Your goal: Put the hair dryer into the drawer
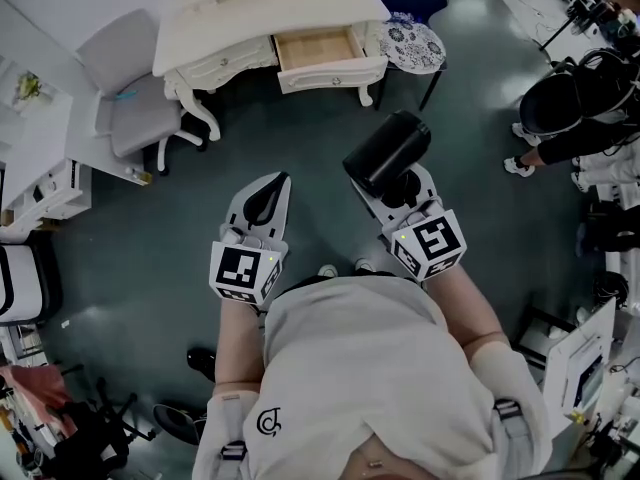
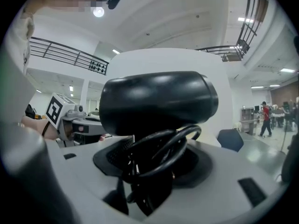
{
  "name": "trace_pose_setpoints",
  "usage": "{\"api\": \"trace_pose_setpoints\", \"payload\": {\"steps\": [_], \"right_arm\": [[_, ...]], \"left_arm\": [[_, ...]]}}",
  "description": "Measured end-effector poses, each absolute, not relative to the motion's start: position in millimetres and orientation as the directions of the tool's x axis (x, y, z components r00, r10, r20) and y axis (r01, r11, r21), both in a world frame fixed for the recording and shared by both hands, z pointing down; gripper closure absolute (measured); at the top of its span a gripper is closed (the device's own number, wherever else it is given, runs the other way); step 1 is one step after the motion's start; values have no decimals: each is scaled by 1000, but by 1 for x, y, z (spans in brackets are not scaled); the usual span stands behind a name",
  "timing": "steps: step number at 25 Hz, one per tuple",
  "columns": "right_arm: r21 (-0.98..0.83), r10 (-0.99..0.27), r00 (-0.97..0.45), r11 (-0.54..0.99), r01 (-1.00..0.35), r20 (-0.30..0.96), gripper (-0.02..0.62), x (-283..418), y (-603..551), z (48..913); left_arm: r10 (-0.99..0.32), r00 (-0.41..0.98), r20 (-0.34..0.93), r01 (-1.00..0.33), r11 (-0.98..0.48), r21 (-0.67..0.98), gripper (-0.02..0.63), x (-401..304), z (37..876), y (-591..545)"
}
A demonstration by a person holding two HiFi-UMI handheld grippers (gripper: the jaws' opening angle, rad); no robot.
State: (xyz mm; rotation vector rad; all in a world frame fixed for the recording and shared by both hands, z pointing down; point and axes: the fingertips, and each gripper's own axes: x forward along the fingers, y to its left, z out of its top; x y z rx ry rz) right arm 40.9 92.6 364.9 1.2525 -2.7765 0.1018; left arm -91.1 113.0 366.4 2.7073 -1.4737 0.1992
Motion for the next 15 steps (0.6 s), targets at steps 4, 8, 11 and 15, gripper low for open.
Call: {"api": "trace_pose_setpoints", "payload": {"steps": [4, 8, 11, 15], "right_arm": [[-36, -755, -640, 642, -765, 140, 342, 32, 82, 371], [-39, -768, -621, 624, -781, 154, 341, 27, 72, 376], [-40, -760, -627, 631, -775, 173, 341, 26, 59, 385], [-48, -743, -643, 647, -761, 185, 341, 31, 23, 398]], "left_arm": [[-824, 553, 123, -829, -559, -18, 592, -103, 368, 110], [-819, 560, 128, -826, -564, -1, 592, -110, 373, 101], [-820, 556, 134, -828, -561, 6, 592, -110, 379, 88], [-832, 536, 145, -841, -541, 1, 592, -104, 388, 55]]}}
